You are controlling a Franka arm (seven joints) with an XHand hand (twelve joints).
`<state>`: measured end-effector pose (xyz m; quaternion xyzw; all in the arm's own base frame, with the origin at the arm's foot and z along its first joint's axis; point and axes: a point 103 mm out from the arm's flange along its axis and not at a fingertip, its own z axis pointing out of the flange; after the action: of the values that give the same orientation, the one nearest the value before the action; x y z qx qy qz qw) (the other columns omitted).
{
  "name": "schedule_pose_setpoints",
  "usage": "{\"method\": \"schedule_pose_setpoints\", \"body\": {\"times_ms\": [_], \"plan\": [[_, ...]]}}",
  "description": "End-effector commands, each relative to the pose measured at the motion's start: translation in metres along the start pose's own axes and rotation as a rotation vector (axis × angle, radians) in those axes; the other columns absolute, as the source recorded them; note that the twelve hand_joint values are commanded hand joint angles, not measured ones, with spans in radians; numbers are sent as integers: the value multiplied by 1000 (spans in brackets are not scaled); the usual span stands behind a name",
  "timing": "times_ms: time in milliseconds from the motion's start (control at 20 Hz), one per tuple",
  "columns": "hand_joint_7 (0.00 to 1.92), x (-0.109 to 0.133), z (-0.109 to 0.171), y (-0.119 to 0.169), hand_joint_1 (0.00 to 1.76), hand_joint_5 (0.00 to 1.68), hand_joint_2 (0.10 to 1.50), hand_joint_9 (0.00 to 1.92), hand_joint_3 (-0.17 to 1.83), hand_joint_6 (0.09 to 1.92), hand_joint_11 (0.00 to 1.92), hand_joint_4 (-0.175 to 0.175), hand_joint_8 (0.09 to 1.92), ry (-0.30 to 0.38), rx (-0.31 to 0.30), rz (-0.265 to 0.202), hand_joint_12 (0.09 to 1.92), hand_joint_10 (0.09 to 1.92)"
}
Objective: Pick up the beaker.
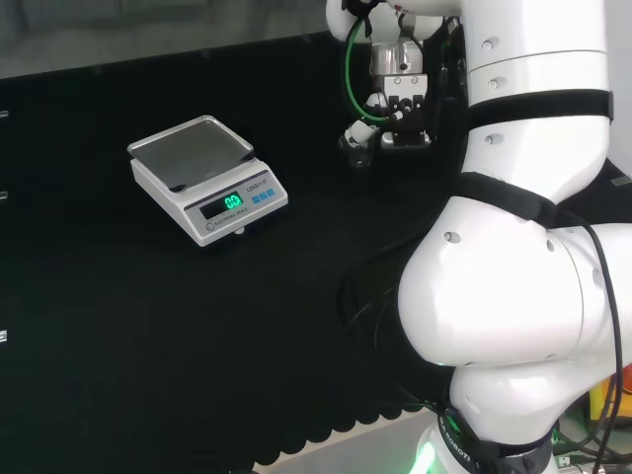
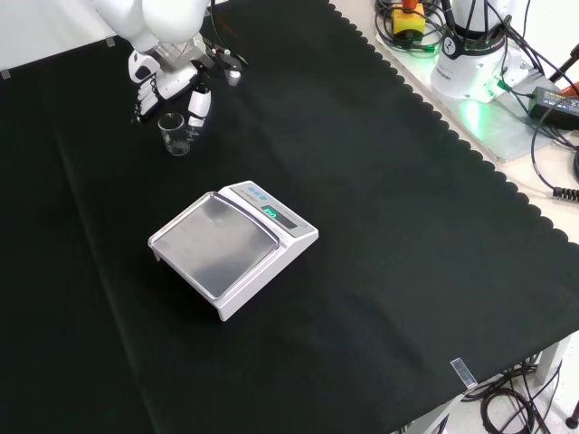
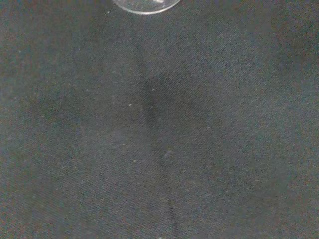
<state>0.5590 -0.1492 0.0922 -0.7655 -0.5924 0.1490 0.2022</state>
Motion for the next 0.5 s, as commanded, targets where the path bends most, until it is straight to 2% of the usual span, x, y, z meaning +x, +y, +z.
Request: {"method": "schedule_pose_setpoints", "body": {"times_ms": [50, 150, 200, 400, 500], "plan": [[3, 13, 7, 8, 543, 178, 992, 0, -83, 87, 0, -121, 610, 13, -1, -8, 1464, 808], [54, 19, 9, 11, 607, 208, 1008, 45, -84, 87, 0, -122, 718, -15, -4, -6, 1517, 896], [98, 22, 10, 13, 643, 225, 1018, 101, -86, 87, 62, -122, 751, -26, -1, -7, 1521, 915], [319, 33, 12, 14, 747, 305, 1059, 414, -133, 87, 416, -128, 772, -102, -28, -14, 1379, 830], [410, 36, 11, 14, 815, 355, 1080, 587, -164, 87, 626, -134, 751, -114, -33, -13, 1278, 755]]}}
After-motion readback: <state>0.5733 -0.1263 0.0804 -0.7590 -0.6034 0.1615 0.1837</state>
